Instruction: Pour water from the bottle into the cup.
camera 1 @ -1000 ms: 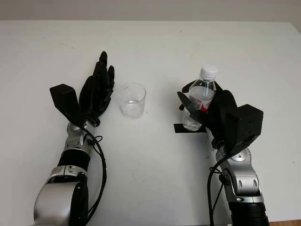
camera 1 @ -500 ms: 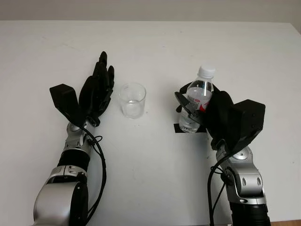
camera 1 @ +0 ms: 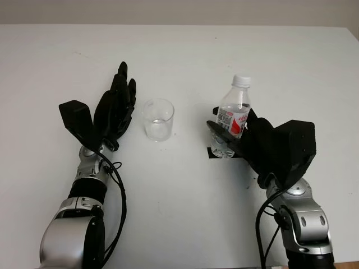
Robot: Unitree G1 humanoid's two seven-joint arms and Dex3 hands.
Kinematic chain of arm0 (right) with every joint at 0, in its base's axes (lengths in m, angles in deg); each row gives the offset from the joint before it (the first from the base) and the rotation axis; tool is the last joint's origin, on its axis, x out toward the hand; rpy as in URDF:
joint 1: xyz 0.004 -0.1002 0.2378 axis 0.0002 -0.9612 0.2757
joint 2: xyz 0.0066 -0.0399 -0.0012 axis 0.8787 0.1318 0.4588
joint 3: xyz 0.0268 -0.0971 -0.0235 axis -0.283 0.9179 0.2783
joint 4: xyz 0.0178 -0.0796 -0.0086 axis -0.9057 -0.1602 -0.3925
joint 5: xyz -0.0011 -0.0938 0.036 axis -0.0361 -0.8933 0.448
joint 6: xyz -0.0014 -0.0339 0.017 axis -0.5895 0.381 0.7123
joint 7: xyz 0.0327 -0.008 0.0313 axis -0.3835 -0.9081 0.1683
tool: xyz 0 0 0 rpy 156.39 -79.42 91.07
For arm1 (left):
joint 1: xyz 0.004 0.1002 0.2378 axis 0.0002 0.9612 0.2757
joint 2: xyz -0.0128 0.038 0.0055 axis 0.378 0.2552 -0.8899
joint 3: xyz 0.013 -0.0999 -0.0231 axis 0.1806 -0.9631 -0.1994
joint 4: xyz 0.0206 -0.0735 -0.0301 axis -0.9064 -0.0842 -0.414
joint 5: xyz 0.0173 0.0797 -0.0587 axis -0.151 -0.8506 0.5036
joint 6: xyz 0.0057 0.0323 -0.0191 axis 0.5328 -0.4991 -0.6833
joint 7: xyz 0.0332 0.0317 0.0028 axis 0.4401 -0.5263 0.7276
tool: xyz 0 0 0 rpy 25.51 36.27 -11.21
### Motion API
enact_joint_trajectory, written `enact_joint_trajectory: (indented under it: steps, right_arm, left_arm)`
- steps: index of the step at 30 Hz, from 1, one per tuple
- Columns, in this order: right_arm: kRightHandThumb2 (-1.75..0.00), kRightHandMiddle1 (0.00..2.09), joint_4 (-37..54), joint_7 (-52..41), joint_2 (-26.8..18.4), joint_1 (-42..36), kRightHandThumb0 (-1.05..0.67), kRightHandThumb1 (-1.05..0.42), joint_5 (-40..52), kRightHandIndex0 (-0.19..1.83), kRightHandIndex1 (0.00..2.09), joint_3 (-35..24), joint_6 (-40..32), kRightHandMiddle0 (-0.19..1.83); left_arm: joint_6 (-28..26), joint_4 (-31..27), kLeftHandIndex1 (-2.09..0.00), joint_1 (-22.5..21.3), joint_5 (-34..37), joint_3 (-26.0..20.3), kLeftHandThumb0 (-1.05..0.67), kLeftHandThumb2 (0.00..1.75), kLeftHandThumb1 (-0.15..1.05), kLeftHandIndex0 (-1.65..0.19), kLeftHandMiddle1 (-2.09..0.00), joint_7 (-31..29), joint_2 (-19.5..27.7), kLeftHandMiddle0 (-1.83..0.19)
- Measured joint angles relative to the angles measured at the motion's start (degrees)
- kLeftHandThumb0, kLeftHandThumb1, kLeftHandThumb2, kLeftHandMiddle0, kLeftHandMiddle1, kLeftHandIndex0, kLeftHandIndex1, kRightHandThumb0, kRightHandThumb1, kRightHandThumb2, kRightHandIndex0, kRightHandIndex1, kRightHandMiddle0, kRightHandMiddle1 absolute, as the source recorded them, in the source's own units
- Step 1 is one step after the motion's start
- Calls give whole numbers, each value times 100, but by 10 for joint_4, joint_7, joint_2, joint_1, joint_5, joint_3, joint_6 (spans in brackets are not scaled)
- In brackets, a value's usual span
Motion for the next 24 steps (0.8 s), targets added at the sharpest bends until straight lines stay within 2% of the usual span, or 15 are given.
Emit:
enact_joint_trajectory:
  steps: [5, 9, 18, 20, 24]
  right_arm:
    - [-5, 45, -15, -42, -32, -8, -77, -84, -10, -18, 6, 16, 53, -17]
    - [-5, 27, -37, -56, -41, -15, -83, -83, -13, -19, 1, 17, 102, -19]
    - [-6, 15, -74, -57, -39, -37, -89, -84, -12, -19, 0, 14, 198, -19]
    - [-6, 4, -77, -55, -39, -43, -95, -86, -13, -19, 0, 14, 210, -19]
    - [-6, 0, -84, -43, -39, -50, -103, -88, -35, -19, 0, 15, 237, -19]
  left_arm:
    - [-1, 0, 0, 0, 0, 0, -85, 76, 105, 19, 0, -1, 0, 19]
    - [-1, -1, 0, 0, 0, 0, -84, 76, 105, 19, 0, -1, 0, 19]
    - [-4, -2, 0, 0, 0, 0, -84, 77, 105, 19, 0, -1, 0, 19]
    - [-4, -2, 0, 0, 0, 0, -84, 76, 105, 19, 0, -3, 0, 19]
    - [-4, -2, 0, 0, 6, -3, -84, 75, 105, 19, 0, -8, 0, 19]
